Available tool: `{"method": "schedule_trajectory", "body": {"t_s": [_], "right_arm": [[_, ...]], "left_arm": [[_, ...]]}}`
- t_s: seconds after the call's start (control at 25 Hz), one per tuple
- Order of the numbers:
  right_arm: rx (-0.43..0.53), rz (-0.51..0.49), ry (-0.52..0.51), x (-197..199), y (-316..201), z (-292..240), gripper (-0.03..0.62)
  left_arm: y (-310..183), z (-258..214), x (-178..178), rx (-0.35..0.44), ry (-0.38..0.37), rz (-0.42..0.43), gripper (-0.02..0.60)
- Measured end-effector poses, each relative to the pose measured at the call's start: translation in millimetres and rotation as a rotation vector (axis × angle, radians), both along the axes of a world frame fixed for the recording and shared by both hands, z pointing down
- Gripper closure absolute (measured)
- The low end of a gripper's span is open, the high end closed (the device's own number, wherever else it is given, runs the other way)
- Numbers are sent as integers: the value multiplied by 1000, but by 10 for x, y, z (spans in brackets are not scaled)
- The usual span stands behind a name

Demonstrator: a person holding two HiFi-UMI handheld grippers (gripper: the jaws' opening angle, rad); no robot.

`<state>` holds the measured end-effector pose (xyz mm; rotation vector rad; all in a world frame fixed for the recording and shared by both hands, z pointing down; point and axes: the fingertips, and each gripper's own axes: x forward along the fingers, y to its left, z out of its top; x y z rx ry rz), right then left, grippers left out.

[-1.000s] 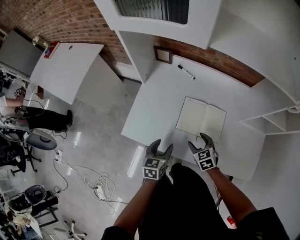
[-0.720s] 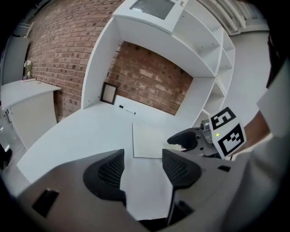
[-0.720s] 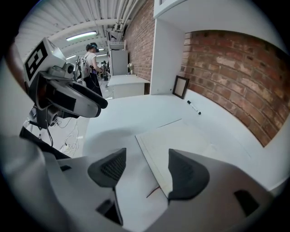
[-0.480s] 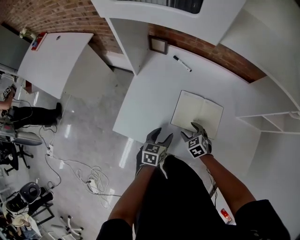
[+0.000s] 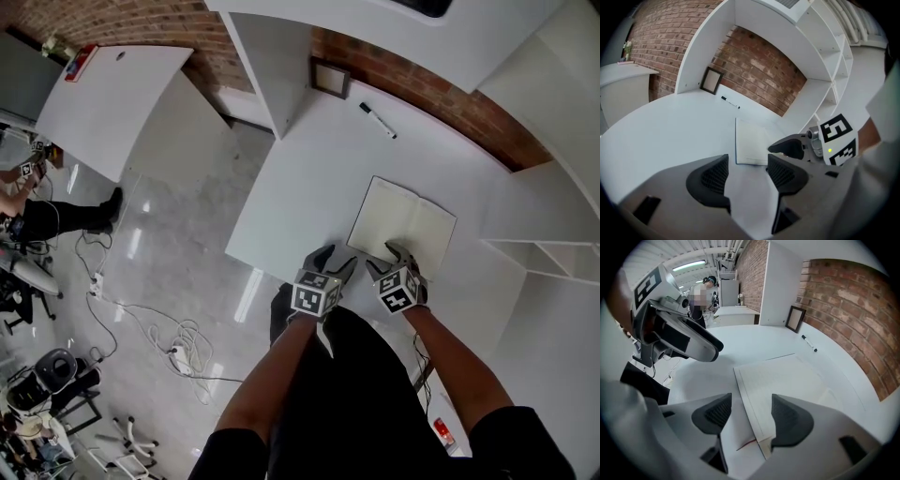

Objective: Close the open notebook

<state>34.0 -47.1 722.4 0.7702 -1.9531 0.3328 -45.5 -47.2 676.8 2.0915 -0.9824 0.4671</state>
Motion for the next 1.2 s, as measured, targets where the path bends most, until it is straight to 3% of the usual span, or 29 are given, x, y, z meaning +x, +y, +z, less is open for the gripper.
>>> {"method": "schedule_trajectory", "body": {"t_s": [0.2, 0.52, 0.68, 0.72, 1.2], "right_arm": [[6, -21, 14, -9, -37, 45, 353], [34, -87, 17, -30, -36, 61, 358], [8, -72, -10, -11, -62, 81, 365], [9, -71, -9, -6, -77, 80, 402], [40, -177, -45, -31, -82, 87, 441]], "left_arm": [[-93, 30, 81, -46, 67, -28, 337], [-97, 116, 228, -89, 98, 23, 337], [-146, 177, 234, -99, 86, 0, 337], [-164, 191, 222, -103, 78, -11, 337], [-247, 377, 265, -166, -6, -58, 334]]}}
